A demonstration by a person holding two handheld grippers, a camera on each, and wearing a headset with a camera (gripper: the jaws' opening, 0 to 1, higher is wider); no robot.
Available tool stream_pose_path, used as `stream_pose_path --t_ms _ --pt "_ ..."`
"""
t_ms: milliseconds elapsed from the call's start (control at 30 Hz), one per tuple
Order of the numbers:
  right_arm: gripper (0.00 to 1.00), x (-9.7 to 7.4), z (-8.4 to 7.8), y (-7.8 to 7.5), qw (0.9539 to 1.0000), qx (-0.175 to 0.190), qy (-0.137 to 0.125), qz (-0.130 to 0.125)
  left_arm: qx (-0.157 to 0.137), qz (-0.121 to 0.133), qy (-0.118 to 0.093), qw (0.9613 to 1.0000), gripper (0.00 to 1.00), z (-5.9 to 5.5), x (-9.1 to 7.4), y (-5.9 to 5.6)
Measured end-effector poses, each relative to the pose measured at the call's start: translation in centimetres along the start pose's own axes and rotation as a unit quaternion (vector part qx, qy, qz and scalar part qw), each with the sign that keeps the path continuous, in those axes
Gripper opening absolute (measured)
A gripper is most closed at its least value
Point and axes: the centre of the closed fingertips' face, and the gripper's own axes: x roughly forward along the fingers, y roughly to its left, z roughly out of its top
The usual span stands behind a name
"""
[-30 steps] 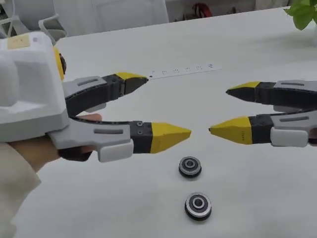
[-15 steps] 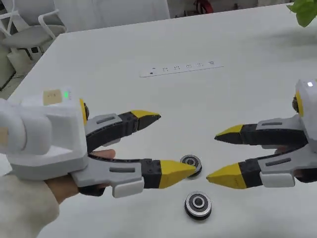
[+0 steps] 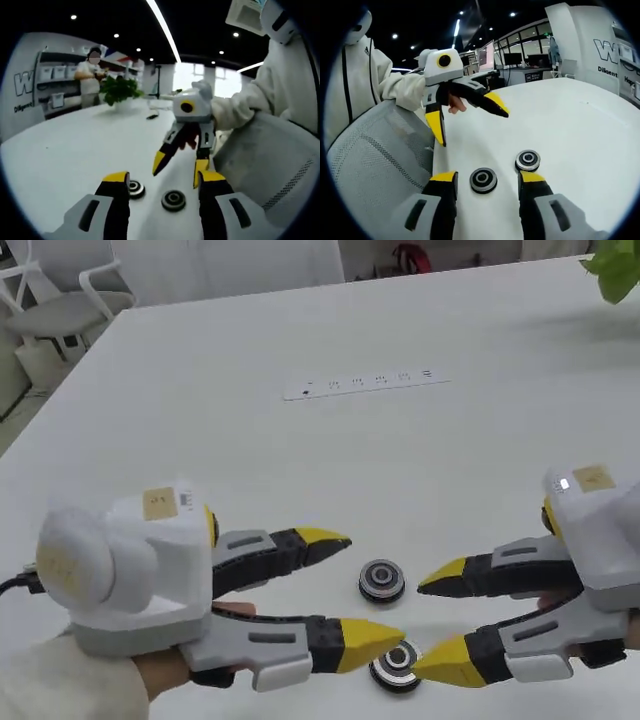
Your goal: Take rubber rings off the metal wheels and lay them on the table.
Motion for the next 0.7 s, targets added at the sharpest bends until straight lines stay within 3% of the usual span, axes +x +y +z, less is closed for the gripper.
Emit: stream_pose_path --t_ms 133,333,433,700 --pt "0.44 0.2 -0.4 0.4 0.9999 0.002 0.008 0.007 -0.007 -0.016 0.024 0.9996 0.49 -1.9 0.7 -0.6" --pt "0.41 0.5 -1.6 0.5 0.9996 -0.001 0.027 0.011 0.004 -0.015 0.033 0.9993 0.4 -2.6 1.0 -0.8" --pt "0.4 0.6 -1.7 0.6 0.9995 0.0 0.029 0.015 -0.004 -0.015 0.034 0.9993 0.38 -2.9 1.2 -0.8" --pt "0.36 1.0 -2.7 1.1 0.9985 -0.011 0.049 0.02 0.004 -0.024 0.056 0.9981 0.31 -4.0 1.7 -1.5"
